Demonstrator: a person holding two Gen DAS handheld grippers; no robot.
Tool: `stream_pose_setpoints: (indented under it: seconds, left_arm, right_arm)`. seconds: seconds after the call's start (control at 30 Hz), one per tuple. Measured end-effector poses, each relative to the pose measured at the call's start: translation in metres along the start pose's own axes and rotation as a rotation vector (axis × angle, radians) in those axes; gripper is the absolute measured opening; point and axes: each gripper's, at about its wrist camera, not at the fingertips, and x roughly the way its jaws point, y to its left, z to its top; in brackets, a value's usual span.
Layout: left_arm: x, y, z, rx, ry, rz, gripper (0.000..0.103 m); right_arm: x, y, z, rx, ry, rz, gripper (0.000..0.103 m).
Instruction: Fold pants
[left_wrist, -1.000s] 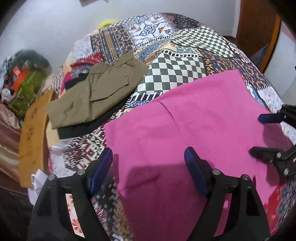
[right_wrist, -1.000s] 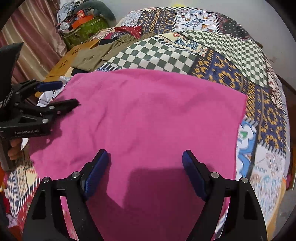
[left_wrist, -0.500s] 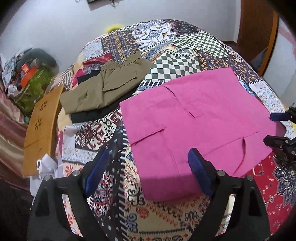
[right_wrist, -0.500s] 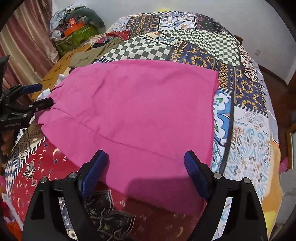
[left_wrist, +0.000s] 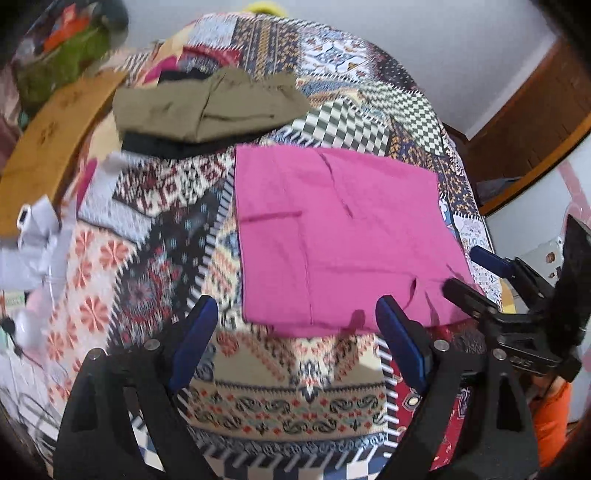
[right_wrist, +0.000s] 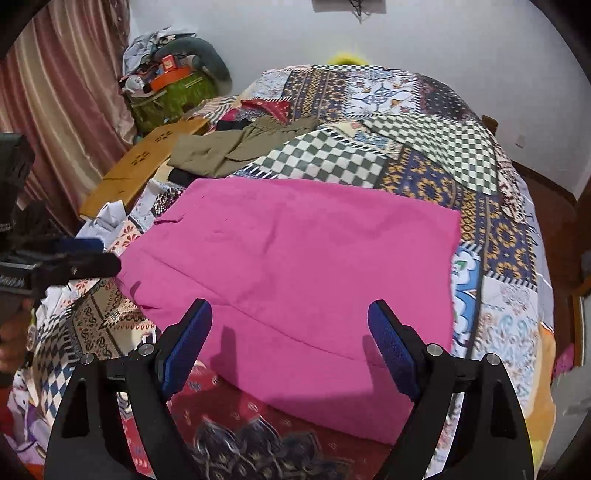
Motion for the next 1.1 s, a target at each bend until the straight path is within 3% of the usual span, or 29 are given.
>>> stream_pose_setpoints:
  seconds: [0.1, 0.2, 0.33, 0.53, 0.77, 0.8, 0.93, 1.1]
  left_arm:
    - [0.003, 0.002, -0.011, -0.027, 0.036, -0.034, 0.088]
    - [0.004, 0.005, -0.019, -0.065, 0.064, -0.086, 0.088]
    - [0.008, 0.011, -0.025, -0.14, 0.113, -0.209, 0.088]
    - [0.023, 0.01, -0.017, -0.203, 0.132, -0.297, 0.091]
    - [0.041, 0.007, 0.009, -0.289, 0.101, -0.284, 0.093]
    - [0.042, 0.007, 0.012, -0.299, 0.091, -0.272, 0.09]
    - [0.039, 0.007, 0.018, -0.316, 0.036, -0.13, 0.032]
    - [0.035, 0.006, 0.019, -0.271, -0.005, -0.101, 0.022]
  right_arm:
    - [0.015, 0.005, -0.003, -0.013, 0.044, -0.013, 0.084]
    - [0.034, 0.005, -0.011, -0.031, 0.143, 0.013, 0.084]
    - [0.034, -0.001, -0.011, -0.013, 0.148, 0.045, 0.084]
    - [0.035, 0.0, -0.014, -0.007, 0.147, 0.057, 0.084]
    - [0.037, 0.0, -0.014, -0.007, 0.151, 0.068, 0.086]
    - [0.037, -0.001, -0.014, -0.005, 0.151, 0.071, 0.086]
    - [0.037, -0.002, -0.015, -0.002, 0.148, 0.077, 0.086]
    - [0.036, -0.003, -0.015, 0.001, 0.144, 0.082, 0.085]
